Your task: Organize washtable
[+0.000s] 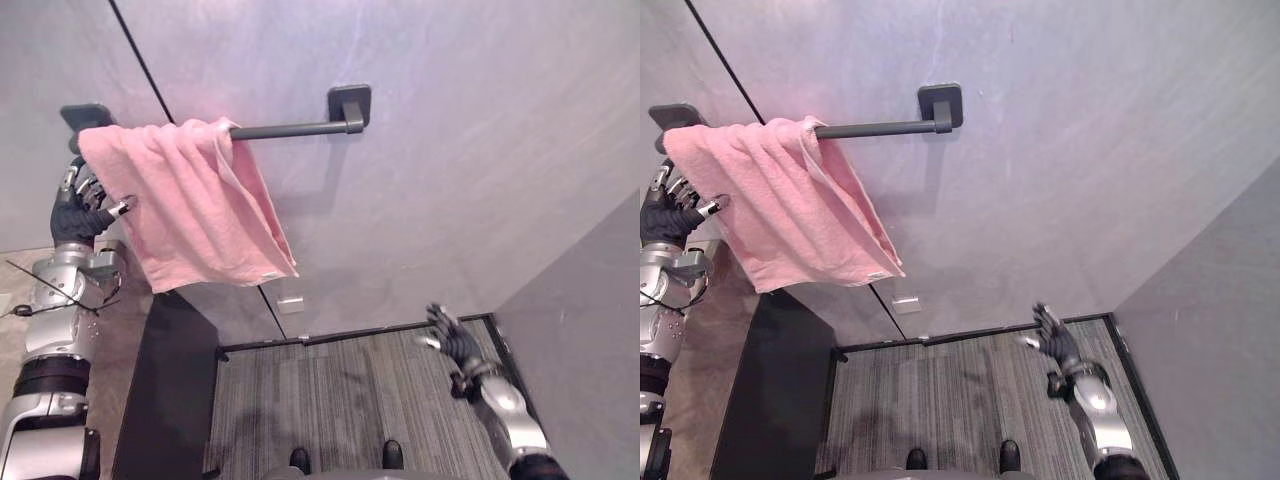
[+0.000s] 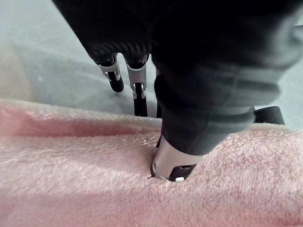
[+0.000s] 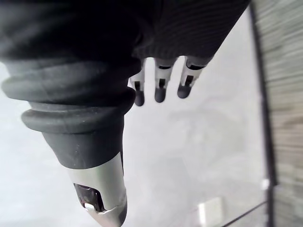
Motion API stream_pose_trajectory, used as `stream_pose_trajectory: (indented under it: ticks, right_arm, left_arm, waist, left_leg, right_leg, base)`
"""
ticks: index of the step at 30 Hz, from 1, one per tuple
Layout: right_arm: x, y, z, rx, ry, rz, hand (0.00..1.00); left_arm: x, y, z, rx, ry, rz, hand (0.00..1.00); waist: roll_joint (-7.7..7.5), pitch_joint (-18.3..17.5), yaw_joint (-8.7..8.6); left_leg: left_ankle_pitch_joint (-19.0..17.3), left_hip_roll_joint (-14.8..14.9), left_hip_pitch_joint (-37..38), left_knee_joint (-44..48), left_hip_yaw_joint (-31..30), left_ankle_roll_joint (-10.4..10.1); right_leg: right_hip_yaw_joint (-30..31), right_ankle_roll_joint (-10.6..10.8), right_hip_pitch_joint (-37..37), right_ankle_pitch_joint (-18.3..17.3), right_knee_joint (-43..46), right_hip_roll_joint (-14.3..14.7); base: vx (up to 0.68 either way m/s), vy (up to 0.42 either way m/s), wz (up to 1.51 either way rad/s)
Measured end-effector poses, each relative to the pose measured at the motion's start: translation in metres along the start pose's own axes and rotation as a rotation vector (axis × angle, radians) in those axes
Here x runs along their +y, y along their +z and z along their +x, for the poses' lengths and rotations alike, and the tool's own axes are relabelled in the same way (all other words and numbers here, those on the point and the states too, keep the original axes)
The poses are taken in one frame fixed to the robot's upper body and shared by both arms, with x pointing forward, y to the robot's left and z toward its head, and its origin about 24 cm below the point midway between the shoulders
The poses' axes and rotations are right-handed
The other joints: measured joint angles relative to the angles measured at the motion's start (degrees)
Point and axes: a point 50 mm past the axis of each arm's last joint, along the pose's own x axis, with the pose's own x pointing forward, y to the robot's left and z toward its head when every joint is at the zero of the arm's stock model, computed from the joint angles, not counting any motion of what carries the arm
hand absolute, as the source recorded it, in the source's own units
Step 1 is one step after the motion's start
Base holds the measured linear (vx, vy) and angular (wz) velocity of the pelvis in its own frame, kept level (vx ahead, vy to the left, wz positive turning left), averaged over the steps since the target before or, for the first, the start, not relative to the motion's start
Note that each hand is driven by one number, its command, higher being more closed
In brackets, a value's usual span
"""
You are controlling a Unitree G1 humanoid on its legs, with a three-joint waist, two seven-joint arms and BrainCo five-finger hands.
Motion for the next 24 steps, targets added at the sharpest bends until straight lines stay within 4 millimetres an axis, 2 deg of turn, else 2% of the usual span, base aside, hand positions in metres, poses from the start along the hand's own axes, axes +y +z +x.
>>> stream_pose_trajectory:
  ticks: [1, 2, 4, 7, 12, 14, 19, 24]
  right_arm:
    - [0.007, 0.019, 0.009, -0.071, 0.047, -0.009, 0.00]
    - [0.010, 0.028, 0.013, -0.102, 0.067, -0.011, 0.00]
    - [0.022, 0.059, 0.024, -0.203, 0.149, -0.023, 0.00]
    - [0.030, 0.085, 0.029, -0.291, 0.217, -0.037, 0.00]
    - [0.036, 0.108, 0.035, -0.355, 0.273, -0.036, 0.00]
    - [0.046, 0.126, 0.037, -0.411, 0.318, -0.041, 0.00]
    - [0.053, 0.167, 0.043, -0.525, 0.362, -0.072, 0.00]
    - [0.072, 0.197, 0.048, -0.580, 0.448, -0.152, 0.00]
  left_arm:
    - [-0.008, -0.004, 0.000, 0.023, -0.056, 0.015, 1.00]
    - [-0.013, -0.007, -0.001, 0.036, -0.088, 0.022, 1.00]
    - [-0.031, -0.015, -0.003, 0.081, -0.203, 0.040, 1.00]
    - [-0.039, -0.013, -0.003, 0.072, -0.251, 0.040, 1.00]
    - [-0.048, -0.016, -0.004, 0.082, -0.285, 0.034, 1.00]
    - [-0.049, -0.018, -0.005, 0.086, -0.287, 0.031, 1.00]
    - [-0.054, -0.021, -0.006, 0.091, -0.286, 0.010, 1.00]
    - [-0.056, -0.022, -0.005, 0.089, -0.267, -0.005, 1.00]
  waist:
    - [-0.14, 0.1, 0.02]
    - [-0.24, 0.2, -0.12]
    - [-0.80, 0.5, -0.92]
    - [-1.42, 0.8, -2.37]
    - [-1.41, 0.8, -2.05]
    - [-1.40, 0.8, -2.04]
    - [-1.41, 0.8, -2.00]
    - [-1.42, 0.9, -2.01]
  left_leg:
    - [0.0, 0.0, -0.5, 0.3, 0.6, 0.1]
    - [0.2, -0.1, -0.6, 0.4, 0.9, 0.3]
    - [0.2, -0.1, -0.6, 0.6, 1.8, 0.3]
    - [0.2, -0.1, -0.6, 0.6, 2.2, 0.3]
    - [0.2, -0.1, -0.6, 0.7, 2.1, 0.3]
    - [0.2, -0.1, -0.6, 0.8, 2.1, 0.3]
    - [0.3, -0.2, -0.7, 0.9, 1.9, 0.5]
    - [0.6, -0.2, -1.0, 0.9, 1.5, 0.6]
  right_leg:
    - [0.6, 0.0, -0.4, 0.5, 0.0, 0.0]
    - [0.9, 0.0, -0.6, 0.6, 0.0, 0.0]
    - [1.8, 0.0, -1.0, 1.1, 0.0, 0.0]
    - [2.0, 0.0, -1.1, 1.3, 0.0, 0.0]
    - [2.0, -0.1, -1.1, 1.4, 0.0, 0.0]
    - [1.9, -0.2, -1.0, 1.6, 0.0, 0.0]
    - [1.9, -0.1, -1.0, 1.9, 0.0, -0.2]
    - [1.7, -0.2, -1.1, 2.0, 0.0, -0.2]
  base:
    - [-0.06, -0.004, -0.33]
    - [-0.05, -0.003, -0.27]
    - [-0.04, -0.005, -0.23]
    - [-0.02, -0.013, -0.10]
    - [-0.02, -0.013, 0.00]
    - [-0.05, -0.025, 0.00]
    - [-0.05, -0.018, 0.01]
    - [-0.03, -0.018, 0.04]
